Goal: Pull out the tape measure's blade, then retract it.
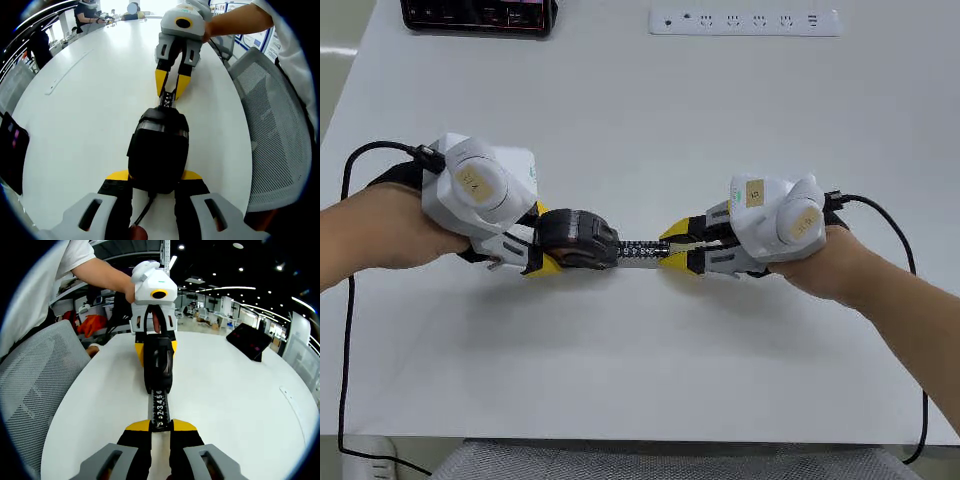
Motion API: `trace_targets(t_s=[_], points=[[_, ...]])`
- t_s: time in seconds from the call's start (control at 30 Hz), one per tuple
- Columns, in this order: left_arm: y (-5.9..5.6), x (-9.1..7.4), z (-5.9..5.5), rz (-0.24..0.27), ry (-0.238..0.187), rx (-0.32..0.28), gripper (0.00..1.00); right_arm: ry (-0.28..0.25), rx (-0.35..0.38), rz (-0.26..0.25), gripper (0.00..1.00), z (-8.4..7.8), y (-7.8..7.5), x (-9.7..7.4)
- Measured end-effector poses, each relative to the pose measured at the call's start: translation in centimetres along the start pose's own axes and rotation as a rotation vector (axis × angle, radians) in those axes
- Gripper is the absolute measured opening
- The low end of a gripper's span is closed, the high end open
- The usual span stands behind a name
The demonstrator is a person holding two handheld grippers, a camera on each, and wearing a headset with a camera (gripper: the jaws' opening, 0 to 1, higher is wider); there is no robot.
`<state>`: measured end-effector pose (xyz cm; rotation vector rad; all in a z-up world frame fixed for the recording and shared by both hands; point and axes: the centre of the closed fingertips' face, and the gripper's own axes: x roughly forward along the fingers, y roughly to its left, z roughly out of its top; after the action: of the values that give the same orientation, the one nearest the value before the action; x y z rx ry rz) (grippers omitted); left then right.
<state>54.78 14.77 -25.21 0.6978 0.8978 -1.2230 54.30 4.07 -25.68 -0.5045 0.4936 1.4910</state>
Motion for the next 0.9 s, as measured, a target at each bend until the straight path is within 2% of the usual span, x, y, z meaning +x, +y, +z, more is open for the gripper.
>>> trace_targets(t_s=[0.9], points=[[0.0,0.1,0.0,0.000,0.003,0.001,0.27,0.056,-0.003,-0.019,0.09,-1.9,-0.4,-2.9]])
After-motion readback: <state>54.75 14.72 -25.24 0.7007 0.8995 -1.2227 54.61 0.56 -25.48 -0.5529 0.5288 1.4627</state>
